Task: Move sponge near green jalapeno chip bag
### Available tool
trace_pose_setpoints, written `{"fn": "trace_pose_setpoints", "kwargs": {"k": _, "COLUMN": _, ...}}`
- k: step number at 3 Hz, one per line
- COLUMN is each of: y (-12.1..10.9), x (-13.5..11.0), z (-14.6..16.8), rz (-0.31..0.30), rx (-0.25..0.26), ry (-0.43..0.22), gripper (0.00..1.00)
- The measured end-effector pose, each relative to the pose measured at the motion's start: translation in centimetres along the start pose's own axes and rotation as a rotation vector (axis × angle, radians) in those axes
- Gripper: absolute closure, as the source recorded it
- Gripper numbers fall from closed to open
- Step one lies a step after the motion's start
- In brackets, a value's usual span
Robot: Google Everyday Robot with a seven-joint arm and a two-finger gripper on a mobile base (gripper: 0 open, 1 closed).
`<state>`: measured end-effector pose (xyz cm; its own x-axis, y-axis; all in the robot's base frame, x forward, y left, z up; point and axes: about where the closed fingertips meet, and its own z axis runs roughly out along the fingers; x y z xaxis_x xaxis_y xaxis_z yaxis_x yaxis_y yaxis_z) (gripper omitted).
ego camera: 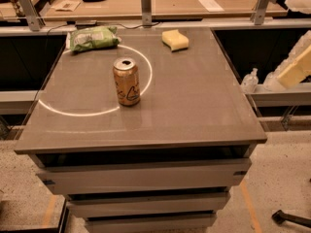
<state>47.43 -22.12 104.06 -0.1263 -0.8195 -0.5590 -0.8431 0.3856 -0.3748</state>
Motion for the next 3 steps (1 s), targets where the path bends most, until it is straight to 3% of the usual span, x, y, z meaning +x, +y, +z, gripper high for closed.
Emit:
{"fn": "trace_pose_setpoints", "kwargs": {"k": 2, "y": -2.6, "x": -2.9, "z": 3.2, "rz": 0.366, "rx": -0.003, "ry": -0.154, "gripper": 0.00}}
{"fn": "trace_pose_setpoints", "kwargs": {"k": 3, "y": -4.0, "x": -4.5, "z": 4.2, "rz": 0.487, "rx": 0.038, "ry": -0.186, "gripper": 0.00}}
